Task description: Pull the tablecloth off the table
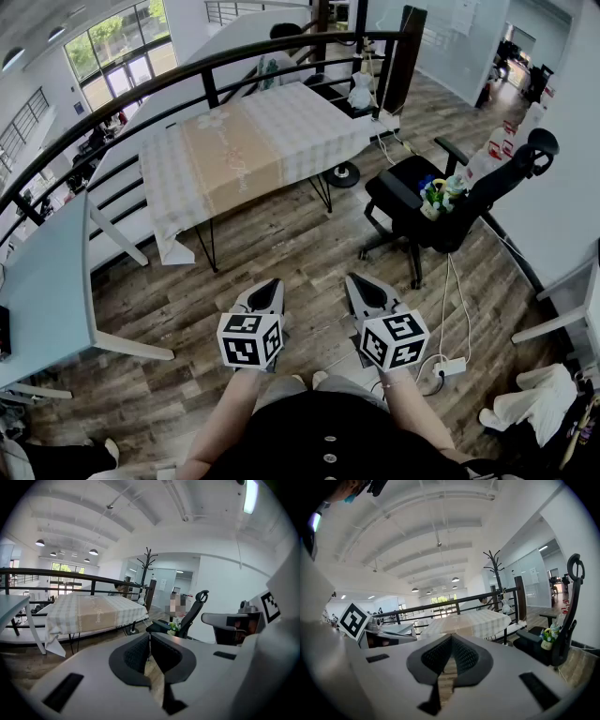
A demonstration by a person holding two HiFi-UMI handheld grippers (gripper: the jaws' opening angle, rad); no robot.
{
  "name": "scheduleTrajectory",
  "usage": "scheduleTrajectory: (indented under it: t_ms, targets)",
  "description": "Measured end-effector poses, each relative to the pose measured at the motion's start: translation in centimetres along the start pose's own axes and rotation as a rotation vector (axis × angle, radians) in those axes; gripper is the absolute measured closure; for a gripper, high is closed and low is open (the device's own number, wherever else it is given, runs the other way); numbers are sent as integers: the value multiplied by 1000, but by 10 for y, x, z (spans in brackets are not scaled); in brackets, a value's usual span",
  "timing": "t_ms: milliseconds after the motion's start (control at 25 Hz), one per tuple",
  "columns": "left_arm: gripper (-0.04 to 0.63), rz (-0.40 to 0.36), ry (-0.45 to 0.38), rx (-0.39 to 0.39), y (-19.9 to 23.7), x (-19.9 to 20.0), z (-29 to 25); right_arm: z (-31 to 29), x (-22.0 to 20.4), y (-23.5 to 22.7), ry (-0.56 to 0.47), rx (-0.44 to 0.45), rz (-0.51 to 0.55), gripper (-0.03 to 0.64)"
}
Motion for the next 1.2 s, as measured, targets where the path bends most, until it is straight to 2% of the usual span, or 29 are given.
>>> scheduleTrajectory:
  t_ms: [200,680,840,1200]
  targets:
    - [575,26,16,-33,-10,-3,-5,0,2,3,11,15,22,591]
    - [575,20,23,-59,-22,-9,-10,8,-7,-1,-13,33,-69,589]
    - [575,25,30,-63,-29,-14,-15,9,-12,-1,-3,51,-59,589]
    - [575,24,7,-53,-55,-16,-38,10,-17,-28,-18,82,-65,589]
Point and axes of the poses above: the fingertips, and each gripper's own axes: z backward along the fingers, y to its left, x out of its top, the point moved 2 cm from there along z, backward along the fingers, and after that the axes turned 6 degrees about z, right-handed, at the moved point
